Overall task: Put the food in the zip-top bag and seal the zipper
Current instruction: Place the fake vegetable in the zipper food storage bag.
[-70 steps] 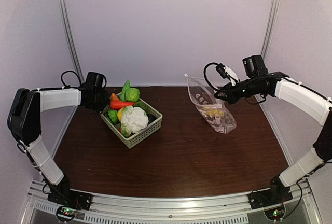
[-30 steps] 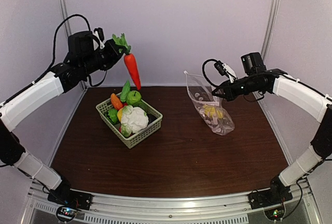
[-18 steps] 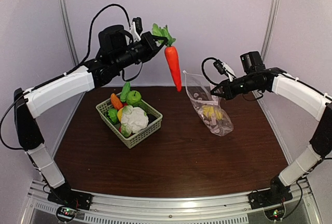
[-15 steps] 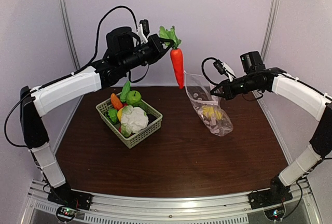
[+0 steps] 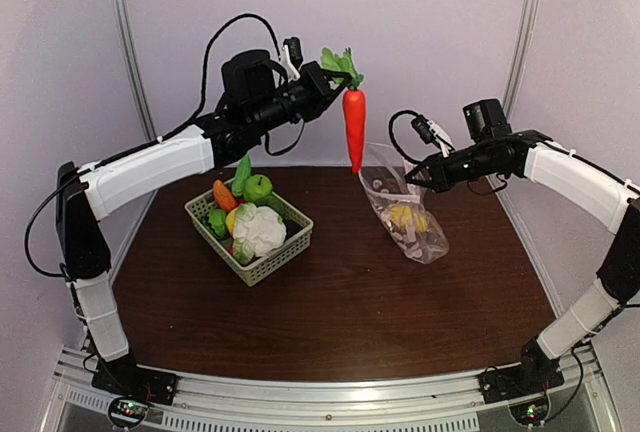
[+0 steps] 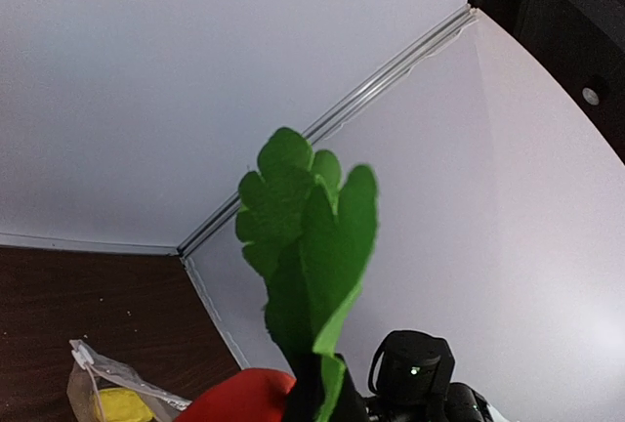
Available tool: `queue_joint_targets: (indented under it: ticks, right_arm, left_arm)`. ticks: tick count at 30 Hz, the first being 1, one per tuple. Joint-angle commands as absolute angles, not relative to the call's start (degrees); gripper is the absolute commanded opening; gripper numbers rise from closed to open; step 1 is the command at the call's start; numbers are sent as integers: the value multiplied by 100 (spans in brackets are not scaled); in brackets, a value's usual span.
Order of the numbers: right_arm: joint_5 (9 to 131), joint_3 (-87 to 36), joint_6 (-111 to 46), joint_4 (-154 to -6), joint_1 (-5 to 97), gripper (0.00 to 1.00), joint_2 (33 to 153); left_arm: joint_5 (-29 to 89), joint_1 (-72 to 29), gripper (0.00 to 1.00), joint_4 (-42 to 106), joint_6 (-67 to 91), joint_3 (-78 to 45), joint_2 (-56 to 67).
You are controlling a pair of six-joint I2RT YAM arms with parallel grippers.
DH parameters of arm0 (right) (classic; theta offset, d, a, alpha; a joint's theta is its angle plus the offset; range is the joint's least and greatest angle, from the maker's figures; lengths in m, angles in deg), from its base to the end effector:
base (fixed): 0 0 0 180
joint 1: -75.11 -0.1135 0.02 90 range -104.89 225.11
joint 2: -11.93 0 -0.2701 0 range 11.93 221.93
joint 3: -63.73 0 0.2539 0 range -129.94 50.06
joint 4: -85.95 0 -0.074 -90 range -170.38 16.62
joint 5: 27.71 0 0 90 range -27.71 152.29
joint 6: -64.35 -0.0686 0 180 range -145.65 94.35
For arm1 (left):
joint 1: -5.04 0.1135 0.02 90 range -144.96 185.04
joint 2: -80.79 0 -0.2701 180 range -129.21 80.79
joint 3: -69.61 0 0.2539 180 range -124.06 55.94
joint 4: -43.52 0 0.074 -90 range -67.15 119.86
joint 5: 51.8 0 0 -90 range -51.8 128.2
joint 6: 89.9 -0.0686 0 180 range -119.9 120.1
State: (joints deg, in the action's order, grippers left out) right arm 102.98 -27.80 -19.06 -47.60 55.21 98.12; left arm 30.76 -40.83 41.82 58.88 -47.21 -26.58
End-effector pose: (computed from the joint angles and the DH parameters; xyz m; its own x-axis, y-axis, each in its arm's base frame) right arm 0.3137 0.1611 0.3238 -0.5315 -0.2850 -0.7977 -0.7862 0.5165 0.3394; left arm 0.3361 -0.3592 0.4321 -0.6364 -0.5619 -0.5285 0.4955 0.2274 -0.8383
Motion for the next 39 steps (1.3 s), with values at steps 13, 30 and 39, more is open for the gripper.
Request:
queue_joint_targets:
  ticks: [13,30,39]
  right_arm:
    - [10968,-3100,-2371,-4900,5605,0,9888]
    - [11697,-3233,-2887,-5188,5746,0,9848]
    - [11608,-3063,-2729,-5207,5973,0,9814]
  left_arm:
    - [3038,-4306,0,4296,5986,-5037,-2858]
    - [3346,-4429,10,4230,5787,-4637,-3297]
    - [3707,-4444,87,3353,4574,-4644,-2565]
